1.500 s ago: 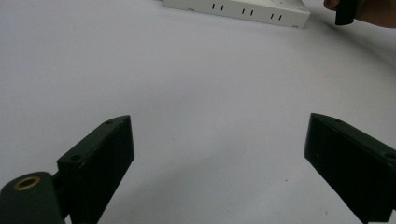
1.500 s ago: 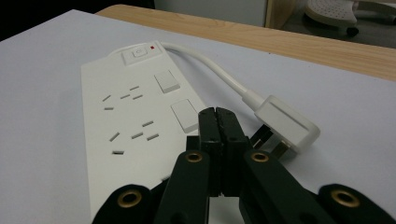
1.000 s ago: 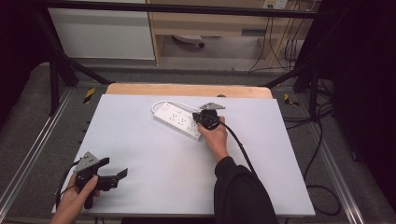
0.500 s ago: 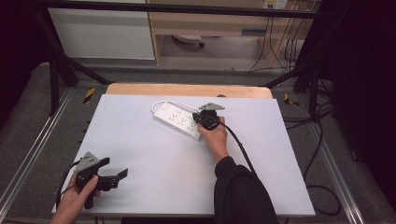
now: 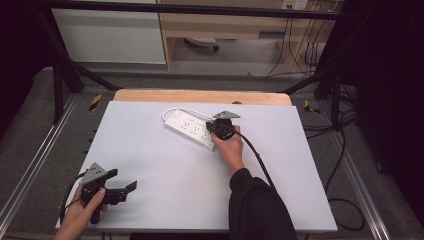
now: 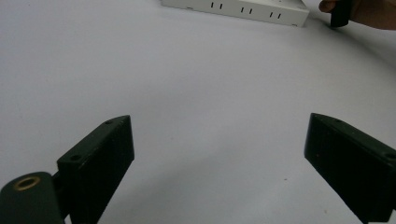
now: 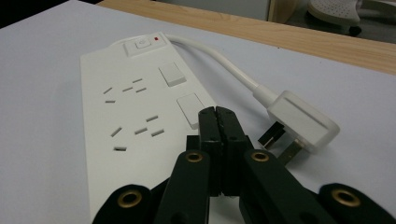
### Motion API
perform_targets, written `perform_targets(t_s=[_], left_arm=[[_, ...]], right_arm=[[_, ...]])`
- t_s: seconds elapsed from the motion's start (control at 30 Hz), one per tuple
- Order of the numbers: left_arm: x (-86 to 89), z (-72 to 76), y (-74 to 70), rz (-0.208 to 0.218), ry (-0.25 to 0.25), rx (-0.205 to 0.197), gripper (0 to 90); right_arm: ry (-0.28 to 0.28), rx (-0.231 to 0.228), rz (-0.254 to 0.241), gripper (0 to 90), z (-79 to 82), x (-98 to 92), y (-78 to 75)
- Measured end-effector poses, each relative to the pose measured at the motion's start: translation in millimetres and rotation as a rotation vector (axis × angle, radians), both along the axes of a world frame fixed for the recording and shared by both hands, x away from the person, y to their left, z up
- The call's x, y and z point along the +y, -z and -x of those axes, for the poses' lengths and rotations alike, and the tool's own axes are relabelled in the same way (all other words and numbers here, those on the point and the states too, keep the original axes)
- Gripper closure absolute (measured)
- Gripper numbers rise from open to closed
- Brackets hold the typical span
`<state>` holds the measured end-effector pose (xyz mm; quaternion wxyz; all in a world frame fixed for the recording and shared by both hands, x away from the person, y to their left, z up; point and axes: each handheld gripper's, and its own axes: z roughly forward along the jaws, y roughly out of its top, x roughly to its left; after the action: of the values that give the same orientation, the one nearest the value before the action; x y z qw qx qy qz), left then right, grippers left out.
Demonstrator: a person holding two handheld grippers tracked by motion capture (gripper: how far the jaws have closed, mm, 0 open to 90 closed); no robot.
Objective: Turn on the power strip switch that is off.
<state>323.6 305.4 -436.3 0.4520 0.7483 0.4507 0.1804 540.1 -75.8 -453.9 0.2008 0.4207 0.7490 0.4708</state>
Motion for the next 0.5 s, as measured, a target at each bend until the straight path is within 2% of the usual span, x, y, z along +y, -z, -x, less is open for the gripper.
perform_targets(t_s=[0.23,0.3,0.5], left_arm=[[0.5,-0.1,-0.1,0.002,0.001,-0.001,8.3],[0.6,-0.2,0.1,0.001,0.001,-0.001,8.3],[0.5,0.0,0.0,-0.002,0.001,-0.001,8.3]], right_arm=[[-0.001,0.005,0.000,90.0,0.0,2.6,-0.7],[0.010,0.033,-0.025,90.0,-0.1,1.9,-2.1],[0.014,0.007,-0.003,90.0,0.7,-0.4,-10.9]])
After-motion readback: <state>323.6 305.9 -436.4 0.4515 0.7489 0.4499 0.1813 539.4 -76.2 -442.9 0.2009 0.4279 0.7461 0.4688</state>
